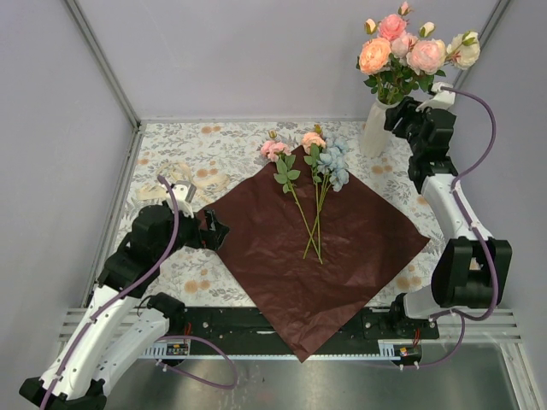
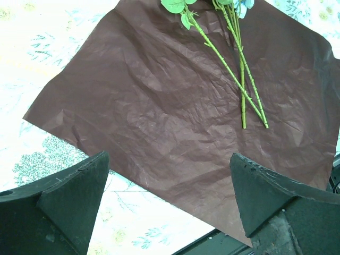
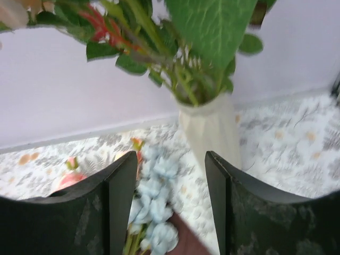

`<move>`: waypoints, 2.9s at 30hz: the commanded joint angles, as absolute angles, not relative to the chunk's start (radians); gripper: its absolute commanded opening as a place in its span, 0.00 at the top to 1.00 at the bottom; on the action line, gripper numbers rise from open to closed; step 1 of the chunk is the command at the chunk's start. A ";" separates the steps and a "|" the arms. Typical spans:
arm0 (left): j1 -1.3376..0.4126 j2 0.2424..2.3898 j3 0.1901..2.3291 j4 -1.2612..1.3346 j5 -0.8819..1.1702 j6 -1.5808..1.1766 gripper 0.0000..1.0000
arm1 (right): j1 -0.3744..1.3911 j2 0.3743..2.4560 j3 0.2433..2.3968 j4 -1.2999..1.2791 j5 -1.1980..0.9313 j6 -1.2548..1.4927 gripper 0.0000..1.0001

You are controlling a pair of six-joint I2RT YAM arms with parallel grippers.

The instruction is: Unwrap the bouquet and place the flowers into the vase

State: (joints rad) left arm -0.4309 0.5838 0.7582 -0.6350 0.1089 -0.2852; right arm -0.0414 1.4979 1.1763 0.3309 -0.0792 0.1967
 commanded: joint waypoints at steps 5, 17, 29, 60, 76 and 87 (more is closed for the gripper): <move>-0.434 0.574 0.756 -0.594 0.141 -0.284 0.01 | 0.061 1.327 1.132 -0.100 -0.097 0.535 0.43; -0.434 0.575 0.753 -0.588 0.166 -0.287 0.01 | 0.359 1.434 1.006 -0.096 -0.078 0.592 0.46; -0.434 0.568 0.752 -0.586 0.152 -0.285 0.01 | 0.525 1.847 1.351 -0.314 -0.037 0.405 0.47; -0.434 0.572 0.750 -0.586 0.149 -0.285 0.01 | 0.574 2.088 1.546 -0.367 0.008 0.324 0.59; -0.433 0.571 0.750 -0.586 0.152 -0.284 0.01 | 0.574 2.103 1.585 -0.388 0.003 0.302 0.62; -0.434 0.561 0.747 -0.586 0.141 -0.287 0.01 | 0.584 2.148 1.631 -0.416 0.005 0.298 0.62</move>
